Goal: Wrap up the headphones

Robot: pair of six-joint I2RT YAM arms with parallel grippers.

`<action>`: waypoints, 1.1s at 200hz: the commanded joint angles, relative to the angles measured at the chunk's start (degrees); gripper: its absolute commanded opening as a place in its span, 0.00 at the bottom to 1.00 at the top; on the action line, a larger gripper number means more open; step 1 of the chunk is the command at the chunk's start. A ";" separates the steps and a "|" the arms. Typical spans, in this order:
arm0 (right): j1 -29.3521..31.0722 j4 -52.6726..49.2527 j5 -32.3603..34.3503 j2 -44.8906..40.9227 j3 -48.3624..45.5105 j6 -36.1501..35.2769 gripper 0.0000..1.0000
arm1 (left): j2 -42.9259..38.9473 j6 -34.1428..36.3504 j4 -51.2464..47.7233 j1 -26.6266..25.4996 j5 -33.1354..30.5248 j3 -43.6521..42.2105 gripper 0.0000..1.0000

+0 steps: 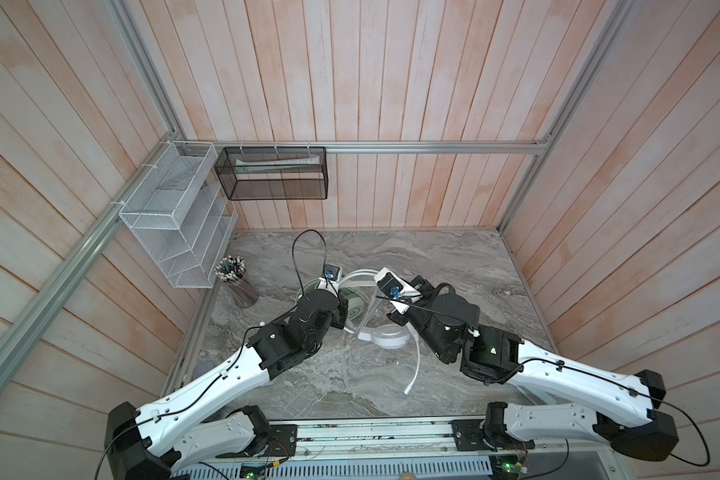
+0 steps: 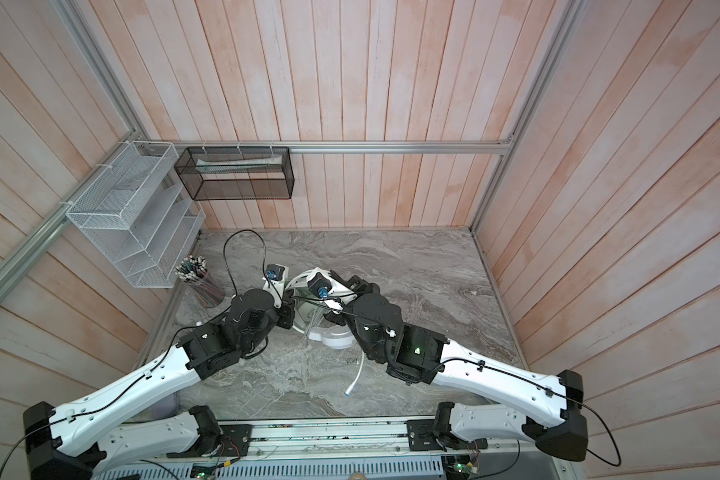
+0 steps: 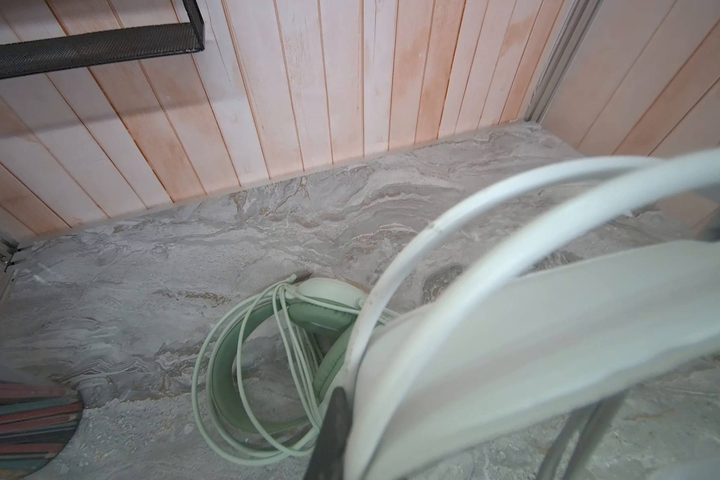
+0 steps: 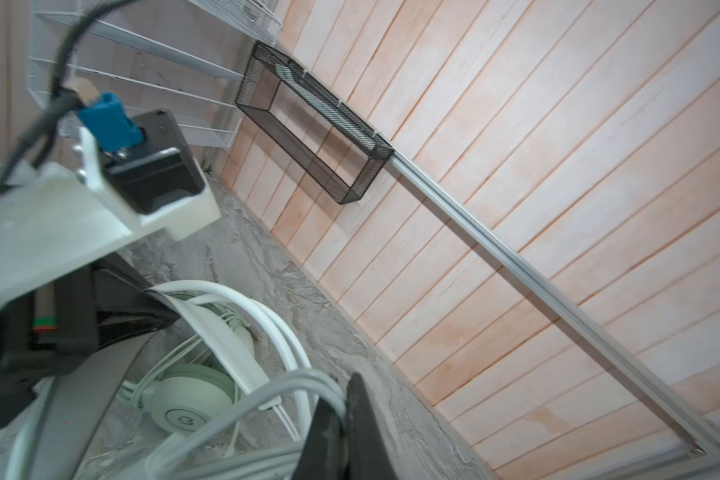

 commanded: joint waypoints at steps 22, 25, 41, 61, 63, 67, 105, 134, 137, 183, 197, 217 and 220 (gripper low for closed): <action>-0.89 -8.73 -8.86 0.23 9.14 8.40 0.00 | 2.04 2.97 -8.33 -0.32 1.04 1.11 0.00; -0.88 -9.25 -9.09 0.22 9.25 8.56 0.00 | 2.14 3.02 -8.42 -0.32 0.84 1.13 0.00; -1.00 -11.55 -12.60 -0.16 9.38 9.45 0.00 | 2.38 2.98 -8.94 -0.32 -0.25 1.13 0.00; -0.98 -14.31 -17.87 -0.27 9.67 10.69 0.00 | 2.68 2.89 -9.43 -0.32 -0.56 1.13 0.00; -0.93 -14.49 -18.13 -0.23 9.69 10.76 0.00 | 2.67 2.89 -9.39 -0.32 -0.52 1.02 0.00; -0.91 -14.85 -18.29 -0.16 9.78 10.87 0.00 | 2.73 2.89 -9.43 -0.32 -0.48 1.08 0.00; -0.97 -7.89 -5.09 -2.68 5.55 7.64 0.00 | 2.83 3.29 -9.60 -0.32 0.42 0.94 0.00; -0.95 -0.32 4.55 -2.99 3.79 1.49 0.00 | 2.45 3.85 -9.46 -0.32 1.69 0.49 0.00; -0.97 0.59 5.49 -2.91 3.54 0.62 0.00 | 2.39 3.86 -9.45 -0.32 1.78 0.43 0.00; -5.89 14.70 13.19 -2.56 -2.87 -9.33 0.00 | 1.93 4.21 -10.31 -0.65 3.70 -0.36 0.00; -8.26 14.99 12.82 -2.42 -3.11 -8.45 0.00 | 1.68 4.45 -10.44 -0.76 4.30 -0.52 0.00; -9.91 17.26 11.82 -2.83 -4.39 -9.21 0.00 | 1.76 4.82 -10.85 -0.85 4.60 -0.63 0.00; -10.03 17.57 11.66 -2.87 -4.58 -9.39 0.00 | 1.75 4.87 -10.92 -0.85 4.61 -0.63 0.00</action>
